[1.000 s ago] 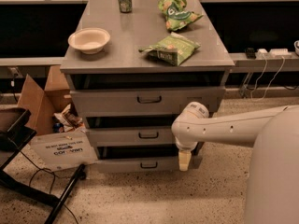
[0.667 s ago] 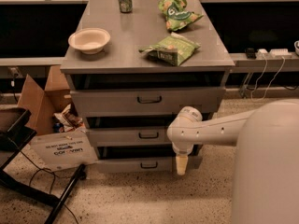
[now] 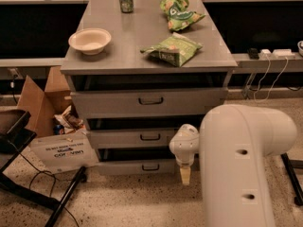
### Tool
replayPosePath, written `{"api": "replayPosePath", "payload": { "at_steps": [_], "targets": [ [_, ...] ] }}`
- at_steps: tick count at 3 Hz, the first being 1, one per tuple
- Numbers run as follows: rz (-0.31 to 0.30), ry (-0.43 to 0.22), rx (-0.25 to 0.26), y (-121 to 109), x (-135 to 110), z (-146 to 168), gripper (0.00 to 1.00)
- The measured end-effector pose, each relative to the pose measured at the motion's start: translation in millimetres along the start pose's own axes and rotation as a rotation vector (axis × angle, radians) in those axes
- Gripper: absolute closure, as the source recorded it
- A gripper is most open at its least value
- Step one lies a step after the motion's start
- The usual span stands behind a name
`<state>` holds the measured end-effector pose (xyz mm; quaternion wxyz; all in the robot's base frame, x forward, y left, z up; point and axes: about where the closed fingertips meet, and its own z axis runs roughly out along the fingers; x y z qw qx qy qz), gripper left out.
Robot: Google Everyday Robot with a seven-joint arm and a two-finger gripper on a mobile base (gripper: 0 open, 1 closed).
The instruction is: Open bottom drawer
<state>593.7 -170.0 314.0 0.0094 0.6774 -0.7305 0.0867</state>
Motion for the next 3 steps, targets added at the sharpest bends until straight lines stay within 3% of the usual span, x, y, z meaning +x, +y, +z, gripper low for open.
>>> {"api": "replayPosePath", "payload": {
  "at_steps": [1, 2, 3],
  "targets": [
    [-0.034, 0.019, -0.034, -8, -5, 63, 0.00],
    [-0.051, 0.023, -0.064, -18, -14, 104, 0.00],
    [-0.041, 0.007, -0.087, -23, -20, 127, 0.18]
  ]
}}
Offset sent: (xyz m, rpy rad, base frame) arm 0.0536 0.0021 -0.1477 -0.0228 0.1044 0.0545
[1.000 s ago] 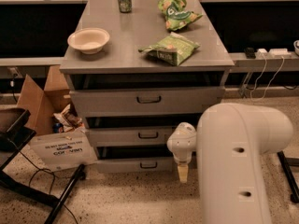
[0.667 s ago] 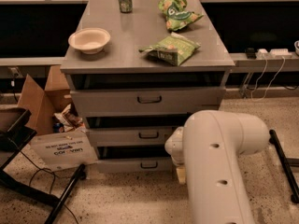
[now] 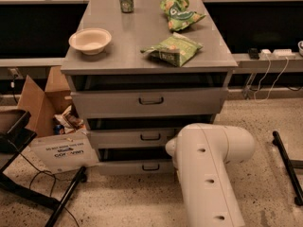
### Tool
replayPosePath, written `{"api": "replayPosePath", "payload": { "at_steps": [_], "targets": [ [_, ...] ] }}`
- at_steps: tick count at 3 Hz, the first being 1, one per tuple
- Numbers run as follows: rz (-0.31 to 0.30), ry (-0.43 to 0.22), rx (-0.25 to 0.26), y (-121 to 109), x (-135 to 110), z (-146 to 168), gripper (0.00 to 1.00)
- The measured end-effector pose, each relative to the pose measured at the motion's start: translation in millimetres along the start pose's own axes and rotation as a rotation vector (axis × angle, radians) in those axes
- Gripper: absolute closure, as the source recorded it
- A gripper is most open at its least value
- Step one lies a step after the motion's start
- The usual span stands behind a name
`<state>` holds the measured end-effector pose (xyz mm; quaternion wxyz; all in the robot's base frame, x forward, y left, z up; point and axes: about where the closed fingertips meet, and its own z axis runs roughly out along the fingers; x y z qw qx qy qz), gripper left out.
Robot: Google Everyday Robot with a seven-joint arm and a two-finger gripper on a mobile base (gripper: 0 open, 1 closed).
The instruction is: Open bottom drawer
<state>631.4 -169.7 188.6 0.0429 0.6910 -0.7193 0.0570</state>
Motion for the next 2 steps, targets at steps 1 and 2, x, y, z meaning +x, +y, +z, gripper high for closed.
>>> {"api": "replayPosePath", "payload": {
  "at_steps": [1, 2],
  "targets": [
    [0.063, -0.002, -0.029, 12, 15, -1, 0.41],
    [0.182, -0.006, -0.073, 55, 53, -18, 0.64]
  ]
}}
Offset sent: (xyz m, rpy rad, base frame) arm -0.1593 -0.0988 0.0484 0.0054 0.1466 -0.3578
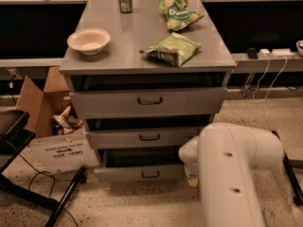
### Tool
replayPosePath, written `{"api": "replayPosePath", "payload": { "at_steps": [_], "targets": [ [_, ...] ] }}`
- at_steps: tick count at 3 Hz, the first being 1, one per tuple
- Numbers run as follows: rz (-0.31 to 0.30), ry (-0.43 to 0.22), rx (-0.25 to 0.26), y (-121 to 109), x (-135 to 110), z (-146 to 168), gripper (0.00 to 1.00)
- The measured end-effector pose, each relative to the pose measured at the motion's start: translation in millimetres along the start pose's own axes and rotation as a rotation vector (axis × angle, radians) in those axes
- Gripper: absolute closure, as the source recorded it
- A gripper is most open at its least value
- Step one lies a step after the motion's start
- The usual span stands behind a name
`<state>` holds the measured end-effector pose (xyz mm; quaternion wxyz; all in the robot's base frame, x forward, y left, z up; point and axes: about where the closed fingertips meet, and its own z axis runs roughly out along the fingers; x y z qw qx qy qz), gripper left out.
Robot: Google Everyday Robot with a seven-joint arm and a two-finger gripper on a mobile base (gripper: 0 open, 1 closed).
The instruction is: Open bottom drawer
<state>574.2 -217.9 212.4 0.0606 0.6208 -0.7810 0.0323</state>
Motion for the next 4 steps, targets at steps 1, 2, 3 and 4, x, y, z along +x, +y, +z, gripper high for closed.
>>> {"api": "replayPosePath", "payload": {
  "at_steps": [1, 2, 3, 4],
  "targets": [
    [0.171, 0.041, -0.106, 85, 81, -12, 0.94],
    [0.146, 0.046, -0.119, 93, 77, -7, 0.83],
    [0.042, -0.008, -0.017, 72, 26, -19, 0.52],
    [-0.045, -0.042, 0.061, 55, -12, -28, 0.29]
  ]
}}
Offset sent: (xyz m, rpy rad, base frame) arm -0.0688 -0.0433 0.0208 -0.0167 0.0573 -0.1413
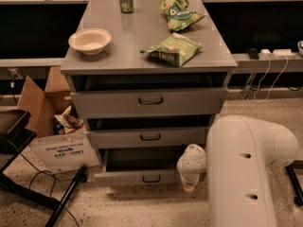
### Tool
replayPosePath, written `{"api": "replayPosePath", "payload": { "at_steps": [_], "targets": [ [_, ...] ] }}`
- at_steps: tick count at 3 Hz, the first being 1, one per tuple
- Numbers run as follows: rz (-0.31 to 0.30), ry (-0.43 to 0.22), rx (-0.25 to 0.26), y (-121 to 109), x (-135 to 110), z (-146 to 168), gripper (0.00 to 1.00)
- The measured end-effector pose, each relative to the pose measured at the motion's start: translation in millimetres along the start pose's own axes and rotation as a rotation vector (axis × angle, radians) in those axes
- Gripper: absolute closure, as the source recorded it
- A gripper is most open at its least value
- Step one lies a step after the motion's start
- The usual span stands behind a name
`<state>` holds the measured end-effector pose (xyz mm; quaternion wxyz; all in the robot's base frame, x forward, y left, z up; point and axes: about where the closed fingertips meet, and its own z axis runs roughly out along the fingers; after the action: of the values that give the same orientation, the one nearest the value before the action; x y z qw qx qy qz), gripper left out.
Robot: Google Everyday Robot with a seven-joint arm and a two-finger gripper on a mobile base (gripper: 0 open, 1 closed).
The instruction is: Open bottom drawer
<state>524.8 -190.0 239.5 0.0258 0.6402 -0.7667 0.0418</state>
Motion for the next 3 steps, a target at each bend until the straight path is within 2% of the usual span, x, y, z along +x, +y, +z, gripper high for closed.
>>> {"api": "replayPosePath", "payload": {
  "at_steps": [1, 2, 3],
  "targets": [
    [-0.062, -0.023, 0.040, -20, -35, 4, 0.06],
    [-0.092, -0.034, 0.063, -42, -59, 9, 0.00],
    [-0.101, -0.022, 0.041, -62, -75, 29, 0.00]
  ]
}}
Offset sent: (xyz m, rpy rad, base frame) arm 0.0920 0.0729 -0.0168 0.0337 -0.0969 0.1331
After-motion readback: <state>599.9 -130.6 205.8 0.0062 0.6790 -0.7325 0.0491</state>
